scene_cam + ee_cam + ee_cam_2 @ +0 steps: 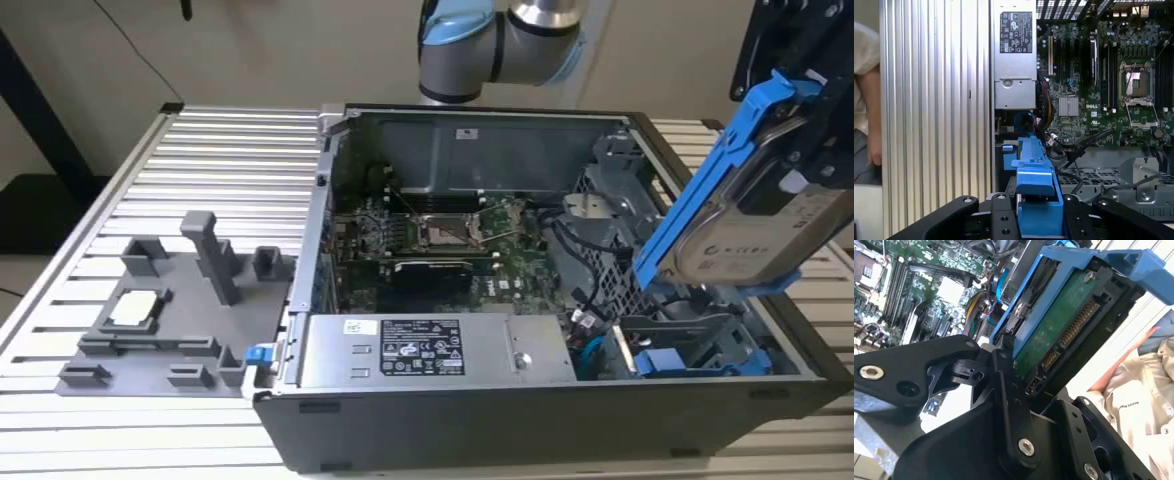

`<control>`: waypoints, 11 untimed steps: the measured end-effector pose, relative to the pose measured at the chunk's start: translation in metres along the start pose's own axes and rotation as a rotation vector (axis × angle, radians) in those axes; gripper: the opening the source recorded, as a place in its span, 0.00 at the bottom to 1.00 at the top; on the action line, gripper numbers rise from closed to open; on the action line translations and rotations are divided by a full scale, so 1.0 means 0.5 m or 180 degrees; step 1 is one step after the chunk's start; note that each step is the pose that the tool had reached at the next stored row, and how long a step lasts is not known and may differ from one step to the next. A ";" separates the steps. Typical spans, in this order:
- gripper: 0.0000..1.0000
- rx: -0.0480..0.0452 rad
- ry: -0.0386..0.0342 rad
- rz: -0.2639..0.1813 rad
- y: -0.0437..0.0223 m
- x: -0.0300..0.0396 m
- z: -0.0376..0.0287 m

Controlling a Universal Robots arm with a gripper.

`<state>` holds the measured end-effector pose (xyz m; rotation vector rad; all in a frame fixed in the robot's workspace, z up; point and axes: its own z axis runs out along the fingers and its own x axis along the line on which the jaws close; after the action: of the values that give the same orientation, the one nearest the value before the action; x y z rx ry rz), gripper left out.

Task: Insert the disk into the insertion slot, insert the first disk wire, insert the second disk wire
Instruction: 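Insert the disk into the insertion slot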

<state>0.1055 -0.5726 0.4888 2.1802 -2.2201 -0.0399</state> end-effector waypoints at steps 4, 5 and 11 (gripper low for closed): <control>0.33 0.0000 0.0001 0.0000 0.000 0.000 0.005; 0.33 0.0000 0.0001 0.0000 0.000 0.000 0.007; 0.33 0.0000 0.0001 0.0000 -0.001 0.001 0.021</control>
<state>0.1055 -0.5732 0.4784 2.1801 -2.2202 -0.0395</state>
